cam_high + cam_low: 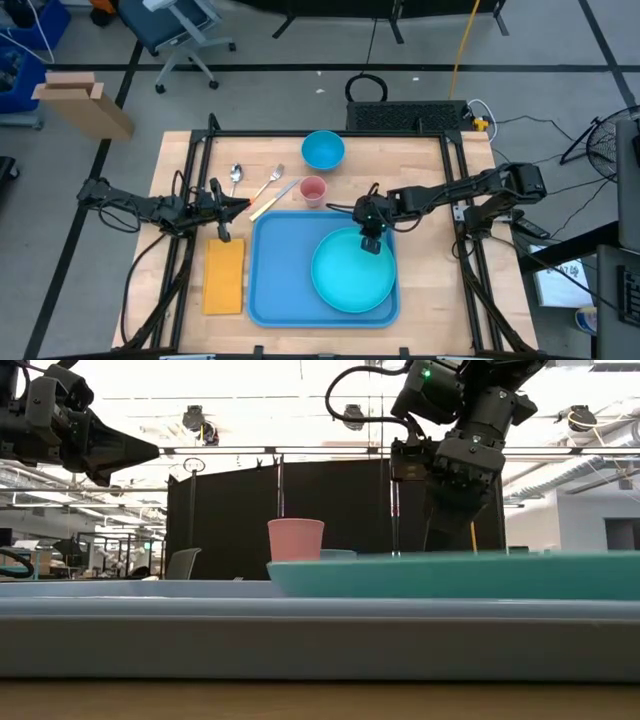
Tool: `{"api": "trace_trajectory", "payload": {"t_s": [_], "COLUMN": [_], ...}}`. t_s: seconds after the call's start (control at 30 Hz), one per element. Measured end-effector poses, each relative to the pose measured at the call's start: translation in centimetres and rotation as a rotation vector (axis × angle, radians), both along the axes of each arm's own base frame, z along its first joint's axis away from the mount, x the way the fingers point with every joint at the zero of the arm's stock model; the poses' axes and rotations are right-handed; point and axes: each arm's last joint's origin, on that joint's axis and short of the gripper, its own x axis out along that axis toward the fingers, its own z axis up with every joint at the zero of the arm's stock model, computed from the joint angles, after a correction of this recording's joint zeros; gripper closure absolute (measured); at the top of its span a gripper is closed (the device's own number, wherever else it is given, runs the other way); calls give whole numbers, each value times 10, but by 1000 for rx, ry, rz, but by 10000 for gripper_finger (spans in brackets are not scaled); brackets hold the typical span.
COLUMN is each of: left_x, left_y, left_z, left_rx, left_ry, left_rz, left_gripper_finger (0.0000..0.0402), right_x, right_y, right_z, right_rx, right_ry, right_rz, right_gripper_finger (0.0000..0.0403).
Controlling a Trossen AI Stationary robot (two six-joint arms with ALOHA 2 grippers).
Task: Set up tray
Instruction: Put the green plate on the blue tray, then put the blue bowl on the green plate
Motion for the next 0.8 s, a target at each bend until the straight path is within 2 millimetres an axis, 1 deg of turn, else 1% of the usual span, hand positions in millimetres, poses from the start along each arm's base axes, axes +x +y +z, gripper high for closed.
{"api": "trace_trajectory", "payload": {"t_s": [0.17,0.27,0.4,0.5,0.63,0.73,0.8], "left_x": [0,0,0,0,0,0,0], "left_y": [0,0,0,0,0,0,0], "left_z": [0,0,0,0,0,0,-1], "left_rx": [-1,-1,-1,-1,0,1,4], "left_ry": [-1,-1,-1,0,0,5,13], "left_rz": [0,0,0,0,0,2,2], "left_gripper_finger": [355,355,355,355,355,355,355], "right_x": [0,0,-1,-2,-7,-11,-10], "right_y": [0,-1,-2,-5,-13,-24,-37], "right_z": [0,0,8,21,50,72,89], "right_rx": [-6,-28,-45,-55,-103,-210,-267], "right_ry": [0,-1,-39,-119,-278,-395,-421], "right_rz": [2,6,31,39,23,-81,-162], "right_gripper_finger": [279,268,262,263,268,277,284]}}
